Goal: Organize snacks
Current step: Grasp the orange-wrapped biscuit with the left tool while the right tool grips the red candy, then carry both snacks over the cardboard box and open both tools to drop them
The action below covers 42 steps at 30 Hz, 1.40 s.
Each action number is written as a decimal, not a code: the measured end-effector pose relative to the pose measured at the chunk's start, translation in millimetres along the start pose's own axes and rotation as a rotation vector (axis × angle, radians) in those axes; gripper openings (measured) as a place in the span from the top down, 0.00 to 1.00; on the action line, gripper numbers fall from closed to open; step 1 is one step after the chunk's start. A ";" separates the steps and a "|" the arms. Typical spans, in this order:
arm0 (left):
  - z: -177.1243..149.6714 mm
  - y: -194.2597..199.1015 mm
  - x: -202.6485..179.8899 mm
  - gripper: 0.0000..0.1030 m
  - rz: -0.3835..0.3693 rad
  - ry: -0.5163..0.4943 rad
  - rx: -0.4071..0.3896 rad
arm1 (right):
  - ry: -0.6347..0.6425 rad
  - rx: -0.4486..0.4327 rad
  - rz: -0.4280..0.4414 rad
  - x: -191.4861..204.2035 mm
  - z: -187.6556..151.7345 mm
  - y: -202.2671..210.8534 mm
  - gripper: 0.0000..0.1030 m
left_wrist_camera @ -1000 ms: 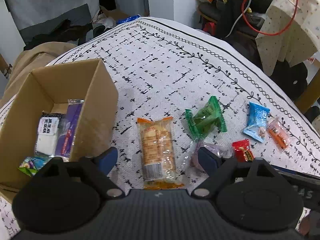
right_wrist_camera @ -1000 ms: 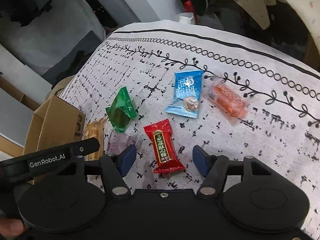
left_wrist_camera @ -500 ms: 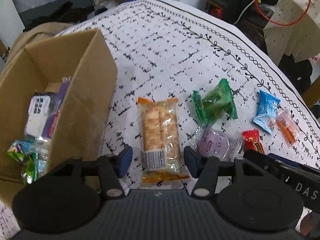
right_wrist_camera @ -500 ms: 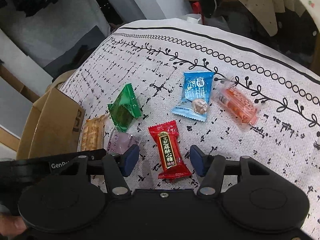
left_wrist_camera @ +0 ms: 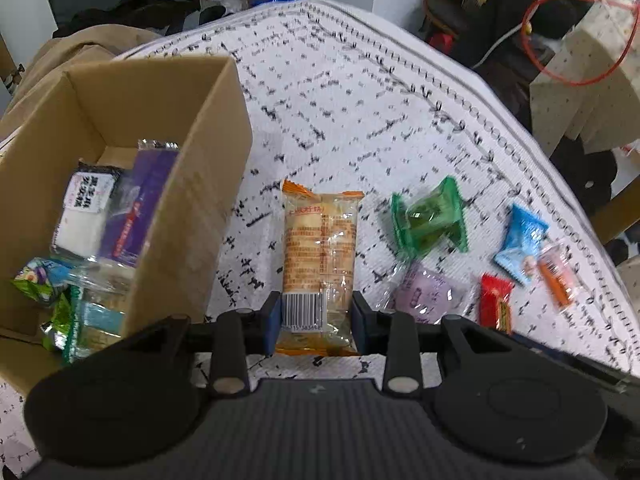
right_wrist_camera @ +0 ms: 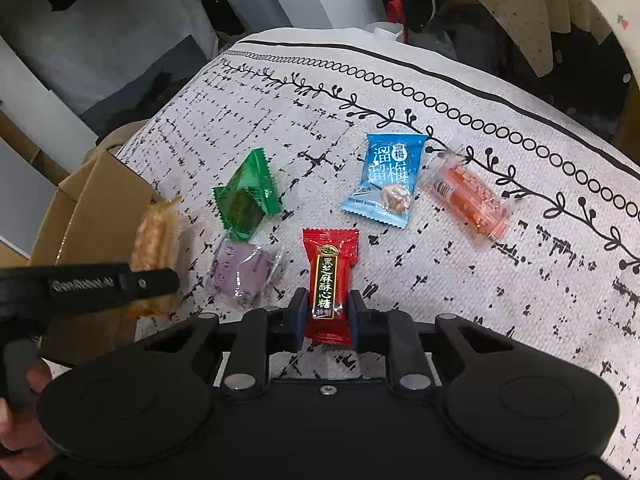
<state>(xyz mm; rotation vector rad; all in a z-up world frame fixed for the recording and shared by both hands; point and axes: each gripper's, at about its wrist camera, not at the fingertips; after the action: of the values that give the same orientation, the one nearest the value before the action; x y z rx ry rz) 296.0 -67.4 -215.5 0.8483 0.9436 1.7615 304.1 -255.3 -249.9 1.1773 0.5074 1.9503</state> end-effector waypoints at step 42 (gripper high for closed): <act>31.3 80.1 118.8 0.67 -0.142 0.175 -0.200 | 0.156 -0.205 -0.004 168.2 18.5 47.4 0.81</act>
<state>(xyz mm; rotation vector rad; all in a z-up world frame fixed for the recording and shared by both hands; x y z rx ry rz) 251.8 29.3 -114.5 0.4943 0.8984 1.7915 256.4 -152.6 -115.5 0.9001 0.3785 2.0471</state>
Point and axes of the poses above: each gripper's, at about its wrist camera, not at the fingertips, and y roughly against the way its jaws point, x to its left, z to its top, and after that the axes turned 13 degrees about z, right-handed
